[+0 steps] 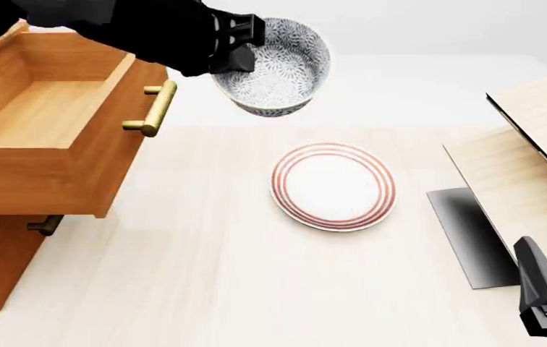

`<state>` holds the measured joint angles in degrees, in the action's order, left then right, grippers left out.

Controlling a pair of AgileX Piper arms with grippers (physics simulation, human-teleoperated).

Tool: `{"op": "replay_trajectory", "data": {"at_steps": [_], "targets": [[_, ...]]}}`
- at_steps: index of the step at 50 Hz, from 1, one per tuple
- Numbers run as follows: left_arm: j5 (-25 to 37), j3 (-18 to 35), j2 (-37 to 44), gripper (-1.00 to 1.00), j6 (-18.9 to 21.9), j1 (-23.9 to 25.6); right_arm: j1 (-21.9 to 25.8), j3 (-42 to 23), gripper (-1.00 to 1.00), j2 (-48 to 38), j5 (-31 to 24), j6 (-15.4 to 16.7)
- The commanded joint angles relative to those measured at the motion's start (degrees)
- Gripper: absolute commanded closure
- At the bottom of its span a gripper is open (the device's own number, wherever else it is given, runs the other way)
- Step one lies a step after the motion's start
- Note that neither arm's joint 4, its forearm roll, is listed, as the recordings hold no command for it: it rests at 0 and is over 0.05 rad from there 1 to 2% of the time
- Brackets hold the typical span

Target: Open the top drawer of the cabinet and put the bowl in it.

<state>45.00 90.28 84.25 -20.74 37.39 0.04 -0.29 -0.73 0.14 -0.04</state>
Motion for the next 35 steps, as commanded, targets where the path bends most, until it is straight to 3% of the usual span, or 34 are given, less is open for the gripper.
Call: {"op": "replay_trajectory", "data": {"at_steps": [1, 35], "targets": [[2.5, 4.2, 0.2, 1.0, 0.9, -3.3, 0.0, 0.0, -1.0, 0.1, 0.0, 0.0], [5.0, 9.3, -0.2, 1.0, 0.1, -13.3, 0.0, 0.0, -1.0, 0.1, 0.0, 0.0]]}}
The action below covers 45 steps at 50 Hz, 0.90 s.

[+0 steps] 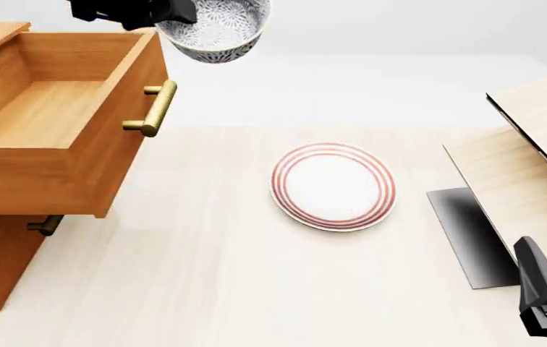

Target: Open the top drawer of the cabinet and put the bowl in it.

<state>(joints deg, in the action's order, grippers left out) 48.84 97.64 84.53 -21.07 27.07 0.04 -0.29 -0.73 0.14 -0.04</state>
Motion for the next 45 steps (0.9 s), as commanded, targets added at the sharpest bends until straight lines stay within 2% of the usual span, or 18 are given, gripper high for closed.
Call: {"op": "replay_trajectory", "data": {"at_steps": [1, 11, 45], "targets": [[1.4, 2.0, -0.5, 1.0, 0.7, -3.4, 0.0, 0.0, -1.0, 0.2, 0.0, 0.0], [1.4, 0.8, -1.3, 1.0, 0.8, -6.3, 0.0, 0.0, -1.0, 0.1, 0.0, 0.0], [-3.5, -12.7, -10.6, 1.0, -4.2, -15.8, 0.0, 0.0, -1.0, 0.2, 0.0, 0.0]]}}
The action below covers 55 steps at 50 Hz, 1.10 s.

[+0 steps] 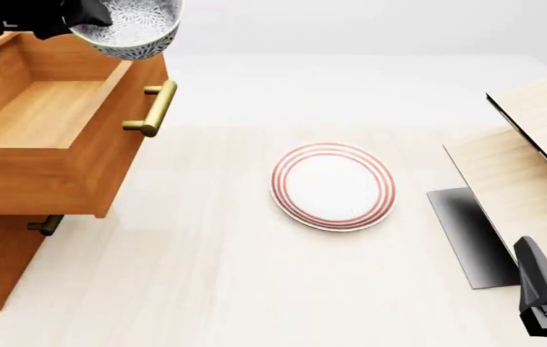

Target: Open the top drawer of the cabinet and put the bowl in it.

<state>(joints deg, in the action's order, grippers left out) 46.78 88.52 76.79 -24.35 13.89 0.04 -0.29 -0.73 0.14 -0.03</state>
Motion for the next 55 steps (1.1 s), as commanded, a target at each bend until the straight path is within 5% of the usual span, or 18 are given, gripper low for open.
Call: {"op": "replay_trajectory", "data": {"at_steps": [1, 24, 55], "targets": [[-1.8, -4.2, -3.3, 1.0, -1.3, -2.9, 0.0, 0.0, -1.0, 0.1, 0.0, 0.0], [-3.4, -11.1, -8.3, 1.0, -1.5, -11.1, 0.0, 0.0, -1.0, 0.1, 0.0, 0.0], [-9.0, -23.1, -15.8, 1.0, -7.8, -17.3, 0.0, 0.0, -1.0, 0.1, 0.0, 0.0]]}}
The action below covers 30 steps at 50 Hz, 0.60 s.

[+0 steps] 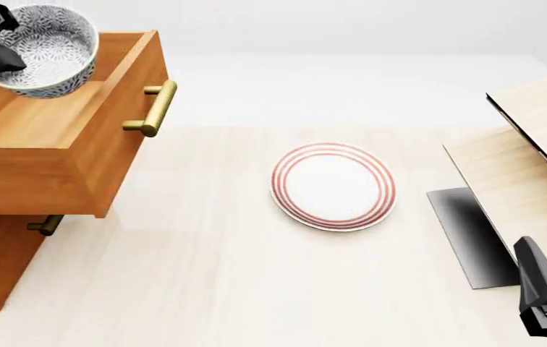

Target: Open the top drawer of the cabinet and put the bowl in it.

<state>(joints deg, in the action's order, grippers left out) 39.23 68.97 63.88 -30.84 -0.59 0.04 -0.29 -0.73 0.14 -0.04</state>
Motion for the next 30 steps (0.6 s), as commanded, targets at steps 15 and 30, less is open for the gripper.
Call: {"op": "replay_trajectory", "data": {"at_steps": [15, 30], "targets": [[-1.8, -4.3, -3.4, 1.0, -2.3, -6.0, 0.0, 0.0, -1.0, 0.1, 0.0, 0.0], [-4.5, -4.8, -0.6, 1.0, -3.3, -6.5, 0.0, 0.0, -1.0, 0.1, 0.0, 0.0]]}}
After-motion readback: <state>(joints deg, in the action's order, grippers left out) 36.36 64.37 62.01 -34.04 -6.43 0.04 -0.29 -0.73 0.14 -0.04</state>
